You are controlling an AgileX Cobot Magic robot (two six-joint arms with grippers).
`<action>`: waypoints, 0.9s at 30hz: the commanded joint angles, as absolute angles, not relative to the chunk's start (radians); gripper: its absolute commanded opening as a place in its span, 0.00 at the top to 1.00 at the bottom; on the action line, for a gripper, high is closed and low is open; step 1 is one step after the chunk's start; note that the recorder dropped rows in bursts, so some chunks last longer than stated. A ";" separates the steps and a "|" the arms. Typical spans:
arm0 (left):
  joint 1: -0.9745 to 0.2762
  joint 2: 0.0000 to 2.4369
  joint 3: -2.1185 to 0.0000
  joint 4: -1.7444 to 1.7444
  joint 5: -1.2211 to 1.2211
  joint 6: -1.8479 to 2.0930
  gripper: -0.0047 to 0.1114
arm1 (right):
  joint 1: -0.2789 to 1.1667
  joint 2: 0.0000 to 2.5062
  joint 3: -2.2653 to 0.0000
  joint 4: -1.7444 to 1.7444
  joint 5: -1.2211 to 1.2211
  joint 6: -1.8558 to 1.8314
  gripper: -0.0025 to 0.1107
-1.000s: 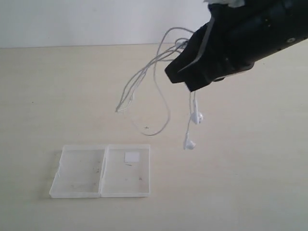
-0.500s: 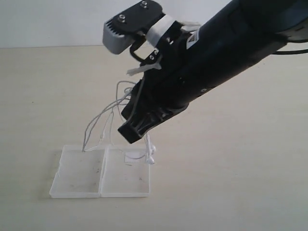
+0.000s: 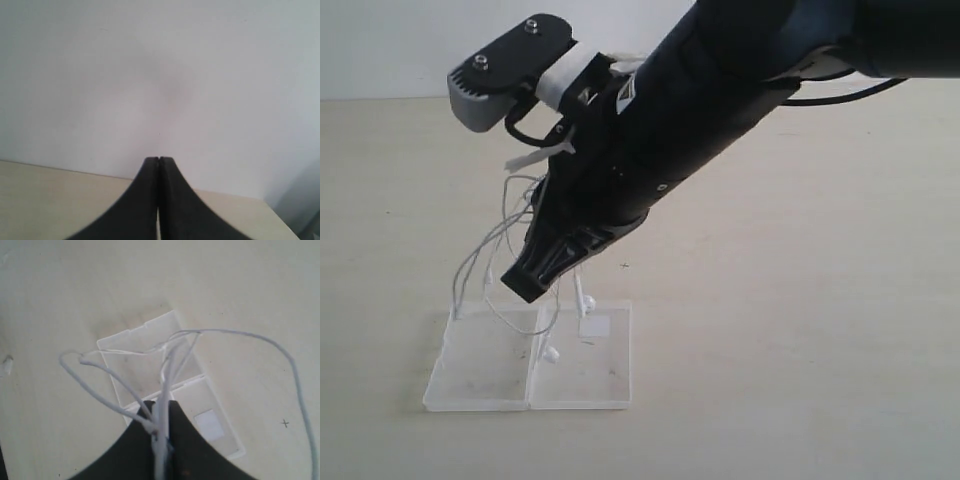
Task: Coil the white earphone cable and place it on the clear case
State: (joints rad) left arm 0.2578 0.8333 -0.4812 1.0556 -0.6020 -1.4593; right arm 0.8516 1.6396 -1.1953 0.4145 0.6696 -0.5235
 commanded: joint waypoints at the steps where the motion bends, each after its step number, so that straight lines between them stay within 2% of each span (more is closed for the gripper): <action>1: 0.258 0.765 -0.498 1.029 -0.573 -1.455 0.96 | 0.855 1.681 -1.203 0.399 0.676 -0.546 0.98; 12: 0.170 0.569 -0.526 1.041 -0.552 -1.471 0.96 | 0.855 1.801 -1.203 0.394 0.678 -0.575 0.98; 14: 0.140 0.513 -0.526 1.079 -0.476 -1.471 0.96 | 0.861 1.831 -1.203 0.394 0.680 -0.575 0.98; 18: 0.128 0.452 -0.511 1.099 -0.161 -1.473 0.96 | 0.896 1.881 -1.203 0.394 0.672 -0.585 0.98; 19: 0.122 0.442 -0.482 1.105 -0.102 -1.473 0.96 | 0.913 1.891 -1.203 0.393 0.659 -0.590 0.98; 27: 0.010 0.443 -0.241 1.195 -0.151 -1.470 0.96 | 0.943 1.914 -1.203 0.390 0.589 -0.589 0.98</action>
State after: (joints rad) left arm 0.0319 0.4469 -0.2789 1.1866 -0.1427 -1.4682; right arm 0.9420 1.9150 -1.1969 0.3943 0.6103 -0.5829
